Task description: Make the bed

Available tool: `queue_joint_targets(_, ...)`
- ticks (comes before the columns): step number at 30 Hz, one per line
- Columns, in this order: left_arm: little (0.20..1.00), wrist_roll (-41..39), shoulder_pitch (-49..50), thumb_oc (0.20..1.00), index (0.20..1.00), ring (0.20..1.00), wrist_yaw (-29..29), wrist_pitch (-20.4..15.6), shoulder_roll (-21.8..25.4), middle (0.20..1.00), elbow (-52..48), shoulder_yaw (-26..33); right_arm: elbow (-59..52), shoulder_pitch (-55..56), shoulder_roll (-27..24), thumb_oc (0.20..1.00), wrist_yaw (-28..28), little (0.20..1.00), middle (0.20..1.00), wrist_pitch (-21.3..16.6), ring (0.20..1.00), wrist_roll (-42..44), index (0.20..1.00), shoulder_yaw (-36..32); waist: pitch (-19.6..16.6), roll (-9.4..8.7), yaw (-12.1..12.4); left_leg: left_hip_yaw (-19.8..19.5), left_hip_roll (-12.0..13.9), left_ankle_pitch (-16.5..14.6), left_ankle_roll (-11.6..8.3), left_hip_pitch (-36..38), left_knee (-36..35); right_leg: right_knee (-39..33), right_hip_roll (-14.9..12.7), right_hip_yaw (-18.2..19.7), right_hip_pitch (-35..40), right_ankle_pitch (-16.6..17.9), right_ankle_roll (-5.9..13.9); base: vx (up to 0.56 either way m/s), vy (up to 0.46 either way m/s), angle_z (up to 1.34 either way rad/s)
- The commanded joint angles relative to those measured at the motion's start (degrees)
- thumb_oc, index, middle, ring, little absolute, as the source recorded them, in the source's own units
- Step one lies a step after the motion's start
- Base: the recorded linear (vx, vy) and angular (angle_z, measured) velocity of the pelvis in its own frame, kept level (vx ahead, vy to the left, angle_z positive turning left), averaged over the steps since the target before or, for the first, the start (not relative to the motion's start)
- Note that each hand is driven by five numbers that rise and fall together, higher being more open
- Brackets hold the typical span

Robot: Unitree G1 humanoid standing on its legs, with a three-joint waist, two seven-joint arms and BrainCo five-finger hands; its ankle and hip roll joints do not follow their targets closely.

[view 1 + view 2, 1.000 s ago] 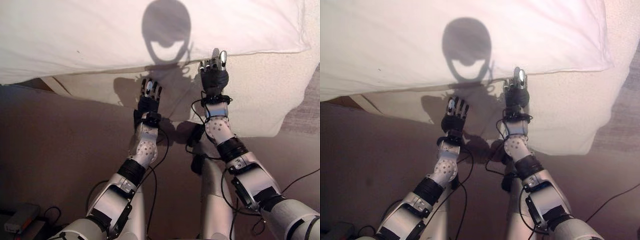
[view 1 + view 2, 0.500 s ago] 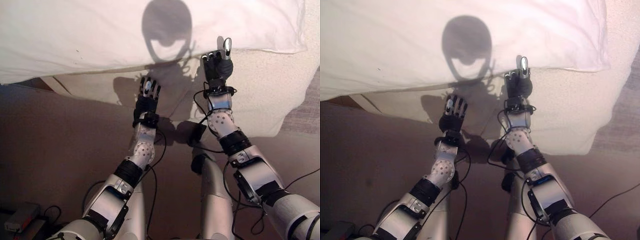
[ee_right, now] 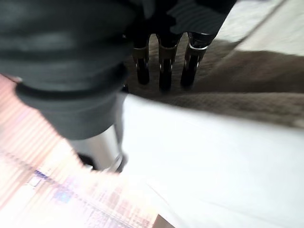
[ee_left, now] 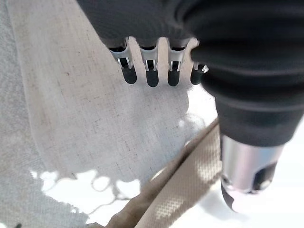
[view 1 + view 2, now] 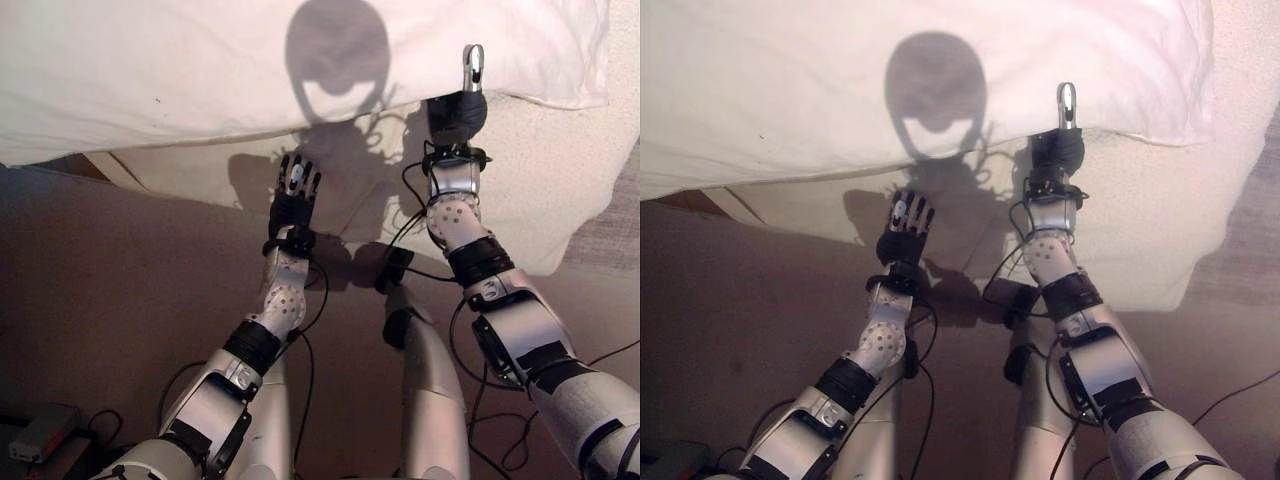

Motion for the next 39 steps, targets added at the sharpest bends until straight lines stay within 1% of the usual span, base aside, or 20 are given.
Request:
queue_joint_targets(1, 1.000, 5.65, -0.81, 1.000, 1.000, 1.000, -1.64, -0.34, 1.15, 1.000, -6.25, -2.26, -6.61, -3.06, -4.60, 0.200, -0.65, 0.200, 0.200, -5.90, 0.200, -5.25, 0.200, -3.13, -1.33, -0.70, -0.09, 0.52, -2.10, -9.04, -0.16, 2.69, 4.32, -3.18, 1.15, -1.37, 1.13, 2.72, 5.25, 0.00, 0.000, 0.00)
queue_joint_targets(2, 1.000, 5.47, -1.11, 1.000, 1.000, 1.000, -2.47, 0.37, 1.44, 1.000, -7.05, -3.18, -7.80, -2.83, -4.58, 0.200, -0.67, 0.200, 0.200, -5.94, 0.200, -6.11, 0.200, -2.49, -1.33, -0.79, -0.27, 0.61, -2.05, -9.03, -0.13, 2.59, 4.40, -3.17, 1.15, -1.30, 1.08, 2.80, 5.28, 0.00, 0.000, 0.00)
queue_joint_targets(4, 1.000, 5.50, -1.45, 1.000, 1.000, 1.000, -5.58, 3.22, 2.62, 1.000, -9.33, -6.45, -9.80, -2.63, -4.56, 0.200, -0.48, 0.200, 0.200, -5.90, 0.200, -7.10, 0.200, -2.00, -1.33, -0.73, -0.55, 0.89, -2.10, -9.09, -0.03, 2.43, 4.56, -3.18, 1.17, -1.25, 0.91, 2.83, 5.28, 0.00, 0.000, 0.00)
queue_joint_targets(7, 1.000, 4.02, -2.27, 1.000, 1.000, 1.000, -7.77, 4.94, 3.08, 1.000, -13.36, -9.11, -11.61, -1.47, -3.40, 0.200, -1.05, 0.200, 0.200, -5.93, 0.200, -8.76, 0.200, -1.75, -1.33, -0.60, -0.88, 1.09, -2.12, -9.27, 0.12, 2.32, 4.81, -3.10, 1.16, -1.30, 0.77, 2.88, 5.28, 0.00, 0.000, 0.00)
queue_joint_targets(8, 1.000, 3.28, -2.67, 1.000, 1.000, 1.000, -7.97, 4.99, 2.88, 1.000, -13.71, -9.16, -12.38, -0.98, -2.95, 0.200, -1.61, 0.200, 0.200, -5.74, 0.200, -9.61, 0.200, -1.65, -1.33, -0.66, -0.93, 1.13, -2.13, -9.34, 0.17, 2.29, 4.90, -3.03, 1.15, -1.29, 0.67, 2.90, 5.28, 0.00, 0.000, 0.00)
queue_joint_targets(13, 1.000, -2.31, -5.67, 1.000, 1.000, 1.000, -9.36, 5.45, -1.53, 1.000, -16.00, -10.42, -14.81, 0.79, -0.34, 0.200, -1.88, 0.200, 0.200, -5.54, 0.200, -11.25, 0.200, -1.30, -1.33, -1.13, -1.72, 1.25, -2.23, -9.54, 0.35, 2.02, 5.06, -2.83, 1.16, -1.20, 0.27, 2.93, 5.28, 0.00, 0.000, 0.00)
queue_joint_targets(15, 1.000, -3.69, -6.87, 1.000, 1.000, 1.000, -9.42, 4.73, -2.80, 1.000, -16.94, -10.54, -15.96, 1.94, 0.46, 0.200, -1.67, 0.200, 0.200, -5.61, 0.200, -11.58, 0.200, -1.25, -1.33, -1.26, -2.04, 1.19, -2.25, -9.60, 0.38, 1.78, 5.15, -2.76, 1.12, -1.23, 0.05, 2.97, 5.30, 0.00, 0.000, 0.00)
queue_joint_targets(20, 1.000, -5.58, -8.00, 1.000, 1.000, 1.000, -10.96, 5.33, -3.51, 1.000, -21.20, -11.20, -17.15, 4.19, 1.15, 0.200, -0.49, 0.200, 0.200, -5.47, 0.200, -11.12, 0.200, -1.72, -1.33, -1.27, -2.19, 1.12, -2.38, -9.60, 0.58, 1.59, 4.83, -2.97, 1.12, -1.29, -0.11, 3.06, 5.38, 0.00, 0.000, 0.00)
queue_joint_targets(22, 1.000, -6.01, -7.85, 1.000, 1.000, 1.000, -11.07, 5.03, -3.66, 1.000, -21.60, -11.06, -17.32, 4.46, 1.23, 0.200, -0.35, 0.200, 0.200, -5.38, 0.200, -11.17, 0.200, -1.61, -1.33, -1.28, -2.19, 1.12, -2.39, -9.62, 0.62, 1.56, 4.87, -2.92, 1.13, -1.23, -0.15, 3.06, 5.36, 0.00, 0.000, 0.00)
queue_joint_targets(27, 1.000, -7.68, -7.66, 1.000, 1.000, 1.000, -11.19, 3.02, -4.82, 1.000, -21.47, -9.88, -17.76, 5.42, 1.88, 0.200, 0.26, 0.200, 0.200, -5.06, 0.200, -11.27, 0.200, -1.02, -1.33, -1.50, -2.12, 1.11, -2.38, -9.64, 0.61, 1.52, 4.76, -2.74, 1.19, -1.12, -0.44, 2.90, 5.33, 0.00, 0.000, 0.00)
queue_joint_targets(28, 1.000, -8.66, -8.26, 1.000, 1.000, 1.000, -10.57, 1.40, -5.57, 1.000, -20.63, -8.47, -17.64, 5.39, 2.25, 0.200, 0.27, 0.200, 0.200, -4.96, 0.200, -11.21, 0.200, -0.95, -1.33, -1.80, -2.17, 1.06, -2.34, -9.68, 0.61, 1.41, 4.98, -2.73, 1.27, -1.13, -0.42, 2.94, 5.31, 0.00, 0.000, 0.00)
queue_joint_targets(32, 1.000, -9.42, -9.94, 1.000, 1.000, 1.000, -9.70, -0.11, -6.26, 1.000, -18.76, -6.52, -17.45, 5.10, 2.51, 0.200, 0.53, 0.200, 0.200, -5.07, 0.200, -10.78, 0.200, -1.00, -1.33, -2.14, -2.48, 0.98, -2.20, -9.87, 0.64, 1.17, 5.39, -2.62, 1.28, -1.10, -0.59, 2.99, 5.35, 0.00, 0.000, 0.00)
queue_joint_targets(34, 1.000, -10.11, -11.43, 1.000, 1.000, 1.000, -8.83, -1.65, -6.76, 1.000, -16.71, -4.55, -17.18, 4.77, 2.62, 0.200, 0.71, 0.200, 0.200, -4.98, 0.200, -10.56, 0.200, -0.97, -1.33, -2.35, -2.66, 0.96, -2.08, -9.95, 0.66, 0.91, 5.69, -2.41, 1.32, -1.13, -0.71, 2.99, 5.40, 0.00, 0.000, 0.00)
queue_joint_targets(39, 1.000, -9.79, -14.05, 1.000, 1.000, 1.000, -7.50, -3.77, -5.78, 1.000, -13.82, -1.41, -16.42, 4.40, 2.45, 0.200, 1.13, 0.200, 0.200, -4.47, 0.200, -10.31, 0.200, -0.77, -1.33, -2.32, -3.05, 1.05, -1.86, -10.25, 0.74, 0.95, 6.35, -2.00, 1.33, -0.95, -1.00, 3.08, 5.49, 0.00, 0.000, 0.00)
